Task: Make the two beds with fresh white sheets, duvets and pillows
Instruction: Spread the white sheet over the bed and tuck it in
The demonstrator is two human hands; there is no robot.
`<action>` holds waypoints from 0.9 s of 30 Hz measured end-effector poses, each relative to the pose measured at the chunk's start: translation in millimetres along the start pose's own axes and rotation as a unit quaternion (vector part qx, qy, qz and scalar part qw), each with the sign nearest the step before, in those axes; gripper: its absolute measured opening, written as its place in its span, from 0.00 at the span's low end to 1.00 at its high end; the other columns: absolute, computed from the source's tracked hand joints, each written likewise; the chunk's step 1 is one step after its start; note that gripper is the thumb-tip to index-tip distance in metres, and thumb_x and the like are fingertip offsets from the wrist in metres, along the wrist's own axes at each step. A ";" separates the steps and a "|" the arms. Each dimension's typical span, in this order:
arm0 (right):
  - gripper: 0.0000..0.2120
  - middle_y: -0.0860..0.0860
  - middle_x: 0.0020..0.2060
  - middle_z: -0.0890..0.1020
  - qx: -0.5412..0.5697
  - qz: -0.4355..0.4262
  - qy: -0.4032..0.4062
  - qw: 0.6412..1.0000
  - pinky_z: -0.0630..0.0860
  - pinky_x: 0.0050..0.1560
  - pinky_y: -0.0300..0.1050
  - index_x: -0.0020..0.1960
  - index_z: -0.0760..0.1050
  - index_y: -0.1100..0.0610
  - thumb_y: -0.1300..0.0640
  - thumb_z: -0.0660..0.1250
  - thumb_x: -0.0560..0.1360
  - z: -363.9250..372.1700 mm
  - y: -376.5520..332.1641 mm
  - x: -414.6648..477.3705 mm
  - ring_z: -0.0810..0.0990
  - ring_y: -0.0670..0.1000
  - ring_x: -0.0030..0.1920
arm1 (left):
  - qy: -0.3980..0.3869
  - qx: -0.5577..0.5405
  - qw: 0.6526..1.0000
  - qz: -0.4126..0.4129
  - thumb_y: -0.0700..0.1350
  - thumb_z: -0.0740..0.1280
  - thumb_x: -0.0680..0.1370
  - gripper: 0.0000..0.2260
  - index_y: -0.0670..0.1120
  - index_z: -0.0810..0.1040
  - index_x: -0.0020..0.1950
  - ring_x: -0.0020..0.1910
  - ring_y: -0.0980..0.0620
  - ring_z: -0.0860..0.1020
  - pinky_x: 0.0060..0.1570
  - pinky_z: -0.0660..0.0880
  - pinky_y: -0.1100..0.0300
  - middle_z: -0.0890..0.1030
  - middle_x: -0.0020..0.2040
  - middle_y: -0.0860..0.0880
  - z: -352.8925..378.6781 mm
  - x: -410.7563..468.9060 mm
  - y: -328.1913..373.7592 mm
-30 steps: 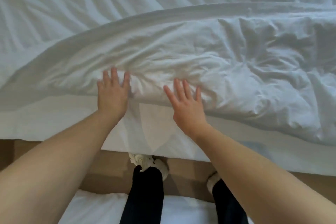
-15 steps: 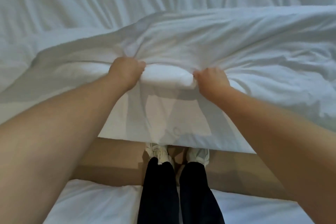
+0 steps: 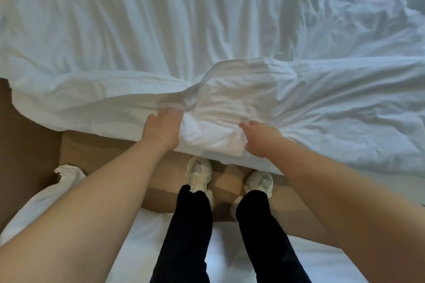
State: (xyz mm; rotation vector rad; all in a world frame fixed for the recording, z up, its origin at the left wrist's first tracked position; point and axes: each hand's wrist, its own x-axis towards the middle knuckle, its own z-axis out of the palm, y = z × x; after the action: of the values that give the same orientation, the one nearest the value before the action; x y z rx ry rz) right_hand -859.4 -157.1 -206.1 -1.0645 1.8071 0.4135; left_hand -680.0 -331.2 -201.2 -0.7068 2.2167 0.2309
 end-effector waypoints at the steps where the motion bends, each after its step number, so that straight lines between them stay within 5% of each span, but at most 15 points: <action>1: 0.25 0.55 0.65 0.71 0.006 -0.008 0.026 1.000 0.75 0.54 0.53 0.74 0.60 0.53 0.61 0.59 0.78 -9.6 -12.7 -0.2 0.75 0.59 0.59 | 0.038 -0.012 0.999 -0.030 0.41 0.65 0.76 0.22 0.45 0.64 0.69 0.64 0.43 0.69 0.53 0.70 0.50 0.68 0.66 0.43 -8.4 -5.8 -11.5; 6: 0.38 0.53 0.42 0.76 0.106 -0.010 0.120 0.987 0.69 0.30 0.44 0.79 0.43 0.47 0.64 0.57 0.77 -62.7 -90.3 9.0 0.75 0.52 0.34 | 0.123 -0.066 0.979 -0.146 0.36 0.67 0.75 0.24 0.42 0.62 0.68 0.44 0.43 0.73 0.33 0.67 0.53 0.66 0.59 0.41 -34.8 -16.3 -88.2; 9: 0.39 0.52 0.34 0.74 0.143 0.020 0.147 0.979 0.67 0.28 0.44 0.79 0.42 0.45 0.64 0.58 0.76 -77.5 -119.0 25.7 0.73 0.50 0.31 | 0.096 -0.084 0.974 -0.186 0.38 0.67 0.75 0.29 0.45 0.57 0.71 0.37 0.44 0.71 0.31 0.67 0.53 0.64 0.61 0.40 -32.6 -15.1 -125.3; 11: 0.33 0.52 0.37 0.76 0.214 0.078 0.128 0.965 0.75 0.34 0.46 0.77 0.51 0.45 0.63 0.57 0.76 -82.9 -142.1 58.4 0.77 0.53 0.35 | 0.078 -0.083 0.971 -0.211 0.39 0.66 0.75 0.23 0.45 0.63 0.67 0.36 0.44 0.72 0.33 0.68 0.54 0.65 0.61 0.40 -32.7 0.8 -171.6; 15: 0.11 0.53 0.42 0.75 0.260 0.115 0.132 0.950 0.74 0.42 0.49 0.57 0.68 0.56 0.61 0.57 0.76 -87.7 -185.1 103.0 0.76 0.58 0.42 | 0.026 -0.087 0.972 -0.218 0.40 0.61 0.77 0.05 0.43 0.71 0.53 0.38 0.45 0.71 0.35 0.66 0.55 0.74 0.49 0.42 -14.9 27.0 -255.2; 20: 0.08 0.56 0.40 0.75 0.338 0.167 0.243 0.894 0.66 0.40 0.47 0.48 0.72 0.63 0.67 0.55 0.74 -132.7 -195.5 114.9 0.74 0.59 0.44 | 0.106 -0.097 0.982 -0.119 0.34 0.58 0.77 0.07 0.39 0.73 0.52 0.46 0.37 0.76 0.39 0.65 0.53 0.75 0.51 0.37 -75.4 75.3 -283.8; 24: 0.12 0.56 0.46 0.75 0.427 0.239 0.364 0.793 0.65 0.44 0.45 0.55 0.73 0.62 0.66 0.56 0.75 -226.3 -174.1 94.8 0.74 0.57 0.49 | 0.224 -0.105 0.968 -0.045 0.31 0.56 0.77 0.12 0.37 0.71 0.60 0.53 0.34 0.75 0.44 0.69 0.49 0.71 0.59 0.35 -199.6 117.6 -273.4; 26: 0.15 0.58 0.51 0.77 0.469 0.244 0.426 0.735 0.66 0.47 0.44 0.63 0.71 0.59 0.63 0.56 0.78 -277.9 -159.2 85.1 0.76 0.59 0.55 | 0.265 -0.103 0.959 0.001 0.33 0.54 0.79 0.20 0.41 0.64 0.71 0.67 0.32 0.67 0.62 0.68 0.43 0.60 0.72 0.34 -256.8 132.3 -259.4; 27: 0.18 0.58 0.56 0.77 0.480 0.227 0.434 0.728 0.67 0.50 0.44 0.69 0.67 0.56 0.61 0.57 0.80 -296.7 -153.8 82.2 0.75 0.60 0.59 | 0.255 -0.089 0.963 0.025 0.36 0.54 0.80 0.25 0.45 0.55 0.77 0.74 0.32 0.57 0.71 0.59 0.41 0.48 0.77 0.36 -275.7 136.9 -250.1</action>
State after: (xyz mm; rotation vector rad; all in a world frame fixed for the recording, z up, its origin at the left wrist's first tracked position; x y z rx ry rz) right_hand -915.3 -482.5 -108.7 0.0208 2.5968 -0.8735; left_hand -788.8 -698.9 -100.0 -0.8838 2.7311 0.3021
